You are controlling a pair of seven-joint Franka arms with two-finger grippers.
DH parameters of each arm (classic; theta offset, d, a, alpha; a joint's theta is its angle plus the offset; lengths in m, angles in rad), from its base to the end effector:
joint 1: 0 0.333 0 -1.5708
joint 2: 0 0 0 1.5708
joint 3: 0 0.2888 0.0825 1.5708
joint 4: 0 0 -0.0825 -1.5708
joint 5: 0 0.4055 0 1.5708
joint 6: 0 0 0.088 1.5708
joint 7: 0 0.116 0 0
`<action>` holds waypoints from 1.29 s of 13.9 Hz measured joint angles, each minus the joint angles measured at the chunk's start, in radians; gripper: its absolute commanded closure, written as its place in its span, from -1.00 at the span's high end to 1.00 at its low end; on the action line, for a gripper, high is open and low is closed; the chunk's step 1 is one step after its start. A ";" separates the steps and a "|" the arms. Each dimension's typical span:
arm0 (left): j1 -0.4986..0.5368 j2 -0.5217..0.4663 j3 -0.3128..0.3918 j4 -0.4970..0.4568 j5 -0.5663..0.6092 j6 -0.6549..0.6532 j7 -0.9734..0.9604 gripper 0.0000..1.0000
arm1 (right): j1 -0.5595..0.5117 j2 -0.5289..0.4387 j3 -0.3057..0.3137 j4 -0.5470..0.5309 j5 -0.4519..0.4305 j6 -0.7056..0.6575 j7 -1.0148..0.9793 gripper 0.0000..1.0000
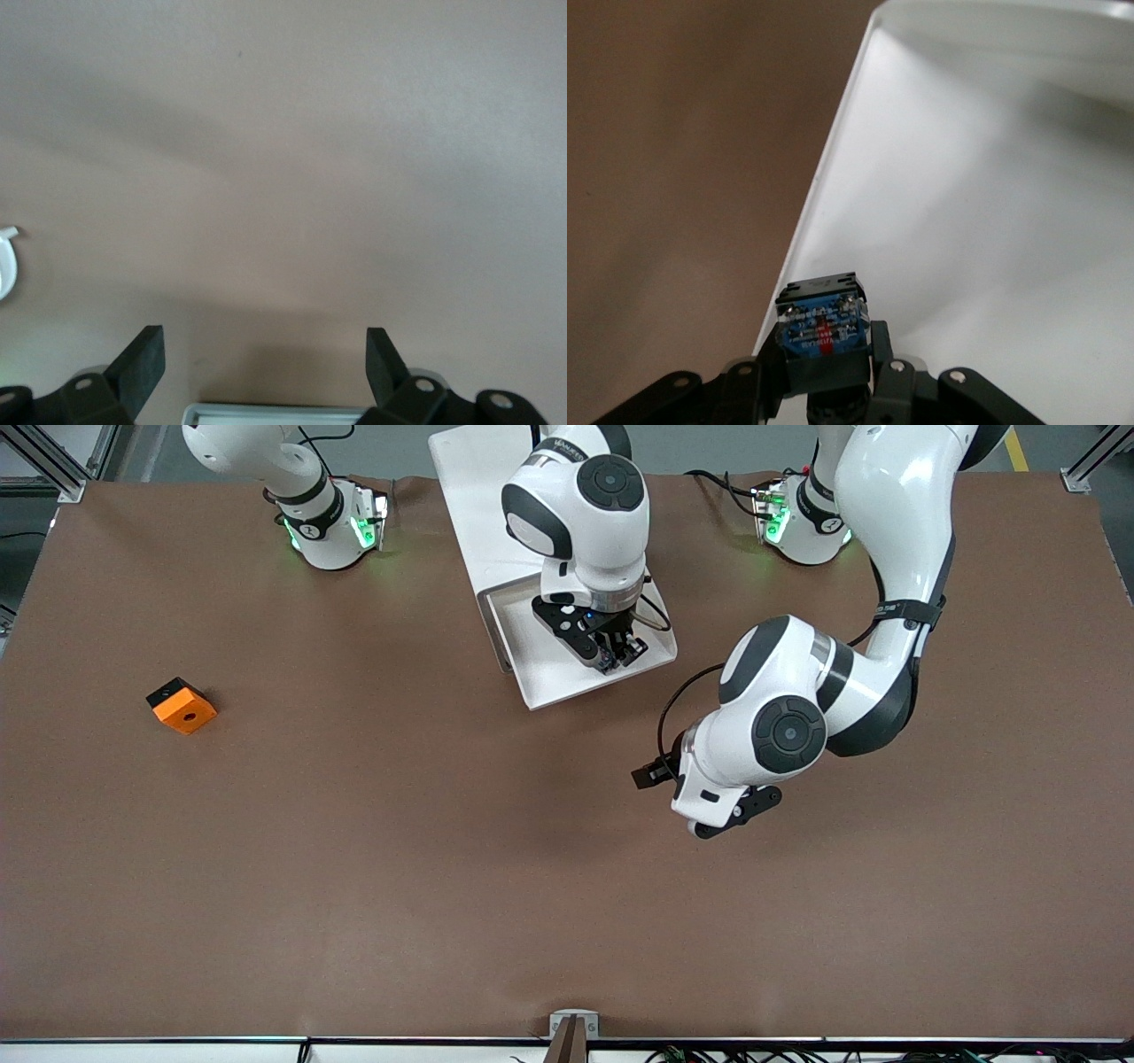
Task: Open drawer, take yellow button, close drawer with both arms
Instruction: 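Carry the button toward the orange block with the right gripper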
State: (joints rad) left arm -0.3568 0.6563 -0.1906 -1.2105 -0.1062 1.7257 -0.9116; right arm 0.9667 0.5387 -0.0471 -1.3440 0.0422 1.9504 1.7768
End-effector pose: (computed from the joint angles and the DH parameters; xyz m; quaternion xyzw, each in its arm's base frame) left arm 0.6286 -0.3600 0.3529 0.9701 0.2062 -0.1218 0.0396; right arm 0.4326 0.5829 0.3832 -0.9076 0.4184 0.0002 0.0350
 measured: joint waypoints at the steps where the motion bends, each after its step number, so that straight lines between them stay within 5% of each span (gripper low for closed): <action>1: -0.006 0.000 0.000 0.000 0.018 0.000 0.000 1.00 | -0.020 -0.008 -0.001 0.024 0.013 -0.021 -0.027 -1.00; 6: -0.034 0.000 0.000 -0.008 0.036 0.000 0.000 1.00 | -0.203 -0.079 -0.010 0.150 0.059 -0.277 -0.460 -1.00; 11: -0.096 0.001 -0.001 -0.023 0.036 0.000 0.000 1.00 | -0.452 -0.144 -0.020 0.125 0.024 -0.425 -0.996 -1.00; 18: -0.196 0.001 -0.002 -0.040 0.036 0.000 -0.052 1.00 | -0.757 -0.153 -0.027 -0.209 -0.094 -0.079 -1.490 -1.00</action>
State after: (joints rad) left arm -0.5531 0.6573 -0.1931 -1.2501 -0.0697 1.7259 -0.9631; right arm 0.2097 0.3861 -0.0739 -1.5529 -0.0514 1.8718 0.2864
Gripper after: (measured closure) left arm 0.000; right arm 0.599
